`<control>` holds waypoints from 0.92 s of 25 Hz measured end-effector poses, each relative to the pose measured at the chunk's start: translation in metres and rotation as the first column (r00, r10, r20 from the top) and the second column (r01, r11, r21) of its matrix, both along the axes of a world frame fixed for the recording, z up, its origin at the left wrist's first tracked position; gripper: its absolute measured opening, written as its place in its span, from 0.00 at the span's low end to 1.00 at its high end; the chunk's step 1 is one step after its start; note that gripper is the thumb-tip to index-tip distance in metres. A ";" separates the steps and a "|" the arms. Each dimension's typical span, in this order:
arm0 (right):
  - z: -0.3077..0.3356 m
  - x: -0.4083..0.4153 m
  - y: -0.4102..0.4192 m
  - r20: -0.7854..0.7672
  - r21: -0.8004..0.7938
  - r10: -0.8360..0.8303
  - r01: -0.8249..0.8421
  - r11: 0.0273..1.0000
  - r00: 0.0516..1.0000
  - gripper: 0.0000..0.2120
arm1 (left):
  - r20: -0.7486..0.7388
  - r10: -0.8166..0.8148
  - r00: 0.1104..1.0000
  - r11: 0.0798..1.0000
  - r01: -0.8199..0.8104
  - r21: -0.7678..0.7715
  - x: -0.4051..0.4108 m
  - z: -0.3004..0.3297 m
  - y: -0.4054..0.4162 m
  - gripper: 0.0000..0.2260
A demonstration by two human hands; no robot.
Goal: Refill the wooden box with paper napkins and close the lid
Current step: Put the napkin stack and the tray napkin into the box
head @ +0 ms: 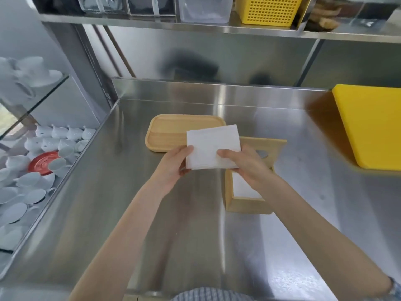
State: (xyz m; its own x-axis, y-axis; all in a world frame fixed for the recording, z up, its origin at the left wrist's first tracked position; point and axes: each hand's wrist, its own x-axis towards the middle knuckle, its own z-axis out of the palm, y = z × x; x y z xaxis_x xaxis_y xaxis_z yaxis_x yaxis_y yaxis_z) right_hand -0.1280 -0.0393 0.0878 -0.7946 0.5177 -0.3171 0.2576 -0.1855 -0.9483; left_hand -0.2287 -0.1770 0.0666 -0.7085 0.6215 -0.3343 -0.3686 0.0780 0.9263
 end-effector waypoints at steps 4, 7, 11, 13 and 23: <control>-0.001 0.030 -0.001 0.023 0.098 0.008 -0.010 0.995 1.000 0.20 | -0.099 -0.032 0.995 0.997 0.025 -0.074 0.026 -0.005 0.001 0.05; -0.009 0.049 0.002 0.106 0.255 -0.055 0.026 0.967 0.993 0.12 | -0.163 -0.060 0.985 0.988 0.036 -0.148 0.039 -0.010 0.005 0.06; -0.024 0.072 0.017 0.183 0.355 -0.166 0.093 0.930 0.969 0.12 | -0.222 -0.132 0.966 0.966 0.075 -0.248 0.053 -0.016 0.019 0.06; -0.028 0.081 0.026 0.214 0.399 -0.196 0.097 0.912 0.957 0.13 | -0.232 -0.169 0.958 0.950 0.095 -0.299 0.060 -0.018 0.028 0.07; -0.046 0.097 0.053 0.321 0.685 -0.213 -0.071 0.725 0.923 0.15 | -0.431 -0.293 0.853 0.847 0.022 -0.532 0.077 -0.031 0.070 0.11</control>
State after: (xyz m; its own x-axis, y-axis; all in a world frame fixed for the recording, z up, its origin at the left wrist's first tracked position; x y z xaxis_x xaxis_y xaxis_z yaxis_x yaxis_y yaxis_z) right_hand -0.0312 0.0140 0.0420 -0.6495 0.7526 -0.1082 0.6103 0.4312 -0.6645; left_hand -0.1517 -0.1067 0.0351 -0.7652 0.5852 -0.2685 0.1699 0.5858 0.7925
